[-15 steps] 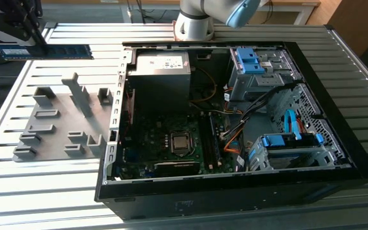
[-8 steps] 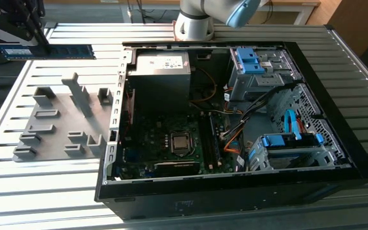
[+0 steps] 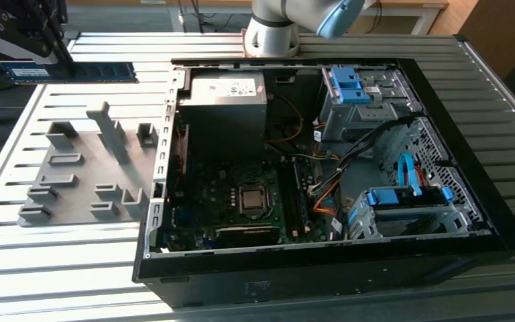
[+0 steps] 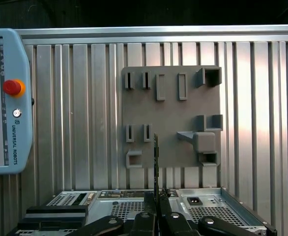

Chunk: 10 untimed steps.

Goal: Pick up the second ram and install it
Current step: 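Pick up the second ram and move it above second insertion slot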

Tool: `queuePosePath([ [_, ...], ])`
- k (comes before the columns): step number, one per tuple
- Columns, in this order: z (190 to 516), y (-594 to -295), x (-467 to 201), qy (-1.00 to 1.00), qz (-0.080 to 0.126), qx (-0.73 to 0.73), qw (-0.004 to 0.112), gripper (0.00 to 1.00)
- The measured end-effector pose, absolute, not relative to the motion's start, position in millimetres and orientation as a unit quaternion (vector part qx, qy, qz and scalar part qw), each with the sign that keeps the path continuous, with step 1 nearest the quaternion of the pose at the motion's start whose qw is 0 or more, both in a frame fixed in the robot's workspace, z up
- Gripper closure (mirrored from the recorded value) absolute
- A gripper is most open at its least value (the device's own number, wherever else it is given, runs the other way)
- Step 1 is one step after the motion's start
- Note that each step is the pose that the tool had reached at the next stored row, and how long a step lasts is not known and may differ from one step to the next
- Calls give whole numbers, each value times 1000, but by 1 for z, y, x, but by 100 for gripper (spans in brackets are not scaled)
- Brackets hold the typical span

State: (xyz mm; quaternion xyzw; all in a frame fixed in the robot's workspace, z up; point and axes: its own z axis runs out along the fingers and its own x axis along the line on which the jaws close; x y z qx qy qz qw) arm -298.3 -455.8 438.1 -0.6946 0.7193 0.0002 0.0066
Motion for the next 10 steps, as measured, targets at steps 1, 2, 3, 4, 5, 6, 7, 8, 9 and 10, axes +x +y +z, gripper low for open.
queuePosePath([
  [1, 438, -456, -298, 719, 0, -695, 7, 86],
  [2, 438, -456, -297, 719, 0, -695, 7, 86],
  [3, 438, -456, -297, 719, 0, -695, 7, 86],
  [4, 438, -456, -296, 719, 0, -695, 7, 86],
  [5, 438, -456, -295, 719, 0, -695, 7, 86],
  [6, 438, -456, -295, 719, 0, -695, 7, 86],
  [7, 438, -456, -294, 719, 0, -695, 7, 86],
  [8, 438, -456, -294, 719, 0, -695, 7, 86],
  [9, 438, -456, -293, 719, 0, -695, 7, 86],
  [10, 438, -456, -293, 719, 0, -695, 7, 86],
])
